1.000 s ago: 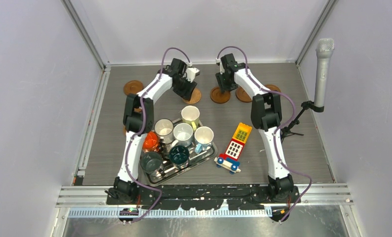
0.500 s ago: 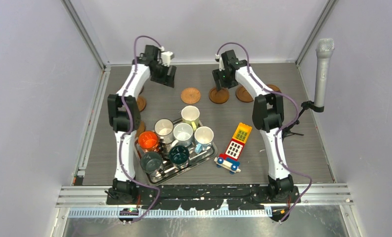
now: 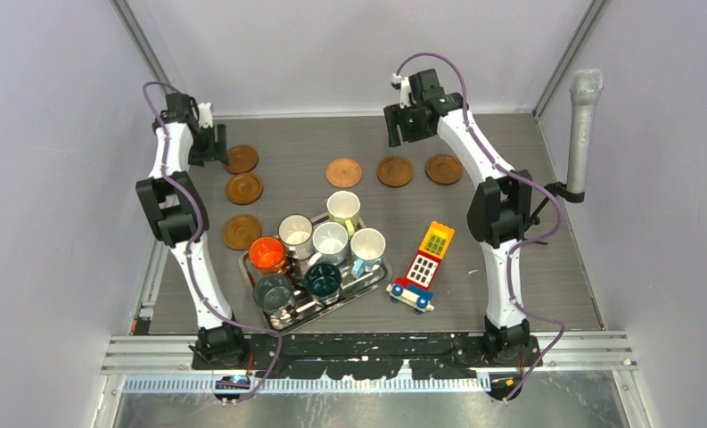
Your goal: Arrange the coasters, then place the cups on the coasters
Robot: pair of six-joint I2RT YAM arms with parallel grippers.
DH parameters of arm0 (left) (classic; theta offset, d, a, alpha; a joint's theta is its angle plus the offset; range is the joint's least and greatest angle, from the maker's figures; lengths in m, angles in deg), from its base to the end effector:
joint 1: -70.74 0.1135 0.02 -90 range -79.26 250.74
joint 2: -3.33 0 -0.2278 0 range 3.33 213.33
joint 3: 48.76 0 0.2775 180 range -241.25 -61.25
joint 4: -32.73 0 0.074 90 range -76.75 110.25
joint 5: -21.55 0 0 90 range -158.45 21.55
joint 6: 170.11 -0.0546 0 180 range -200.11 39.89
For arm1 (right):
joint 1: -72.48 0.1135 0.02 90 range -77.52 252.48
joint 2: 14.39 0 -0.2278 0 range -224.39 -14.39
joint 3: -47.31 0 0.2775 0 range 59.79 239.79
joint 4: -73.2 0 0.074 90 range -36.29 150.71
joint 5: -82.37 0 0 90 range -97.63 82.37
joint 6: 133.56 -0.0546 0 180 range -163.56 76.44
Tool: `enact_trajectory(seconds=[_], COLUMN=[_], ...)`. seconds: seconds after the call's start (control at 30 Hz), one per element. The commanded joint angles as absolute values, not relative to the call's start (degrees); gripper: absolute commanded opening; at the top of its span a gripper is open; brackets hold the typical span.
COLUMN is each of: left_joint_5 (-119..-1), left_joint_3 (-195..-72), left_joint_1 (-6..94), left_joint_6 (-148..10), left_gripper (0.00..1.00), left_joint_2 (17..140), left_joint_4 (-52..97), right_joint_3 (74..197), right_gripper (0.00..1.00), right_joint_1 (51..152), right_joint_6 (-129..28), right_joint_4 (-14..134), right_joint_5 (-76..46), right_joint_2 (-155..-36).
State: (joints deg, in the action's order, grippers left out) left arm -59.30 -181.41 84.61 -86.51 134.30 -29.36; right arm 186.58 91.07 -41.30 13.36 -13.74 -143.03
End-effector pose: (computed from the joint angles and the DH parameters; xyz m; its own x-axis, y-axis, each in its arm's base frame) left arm 0.4971 0.1138 0.1824 -0.8568 -0.0982 -0.5061 -0.0653 0.9945 -0.0824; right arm 0.4899 0.1709 0.2455 -0.7019 -0.2775 -0.6560 -0.4109 0.9100 0.0548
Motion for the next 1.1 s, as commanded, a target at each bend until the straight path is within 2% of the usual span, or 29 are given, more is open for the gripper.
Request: enact_trajectory(seconds=[0.0,0.17,0.43,0.67,0.8,1.07], left_joint_5=[-61.4,-62.1,-56.6,-56.2,-55.0,-53.3], left_joint_3=[-187.7,-193.6,-199.0,-202.2,-202.9,-196.1], left_joint_1=[83.2,83.2,83.0,82.1,80.6,75.1], left_joint_6=[-86.8,-86.3,-86.0,-85.3,-86.4,-93.1], left_gripper=[0.74,0.73,0.71,0.63,0.55,0.47], left_joint_2=[137.8,142.9,148.5,152.3,153.3,149.2], left_joint_4=[-28.2,-26.7,-24.4,-23.8,-25.3,-26.5], right_joint_3=[185.7,185.4,182.9,181.9,181.5,181.3], right_gripper=[0.72,0.72,0.72,0.72,0.72,0.72], right_joint_1=[91.4,91.3,91.3,91.5,91.4,91.4], right_joint_6=[-40.5,-41.4,-41.4,-40.8,-40.3,-40.0], right_joint_4=[11.6,10.7,10.3,9.8,9.7,9.8], right_joint_5=[-15.5,-15.8,-15.1,-14.4,-13.8,-13.7], right_joint_2=[-139.3,-138.8,-137.2,-136.1,-135.8,-135.8])
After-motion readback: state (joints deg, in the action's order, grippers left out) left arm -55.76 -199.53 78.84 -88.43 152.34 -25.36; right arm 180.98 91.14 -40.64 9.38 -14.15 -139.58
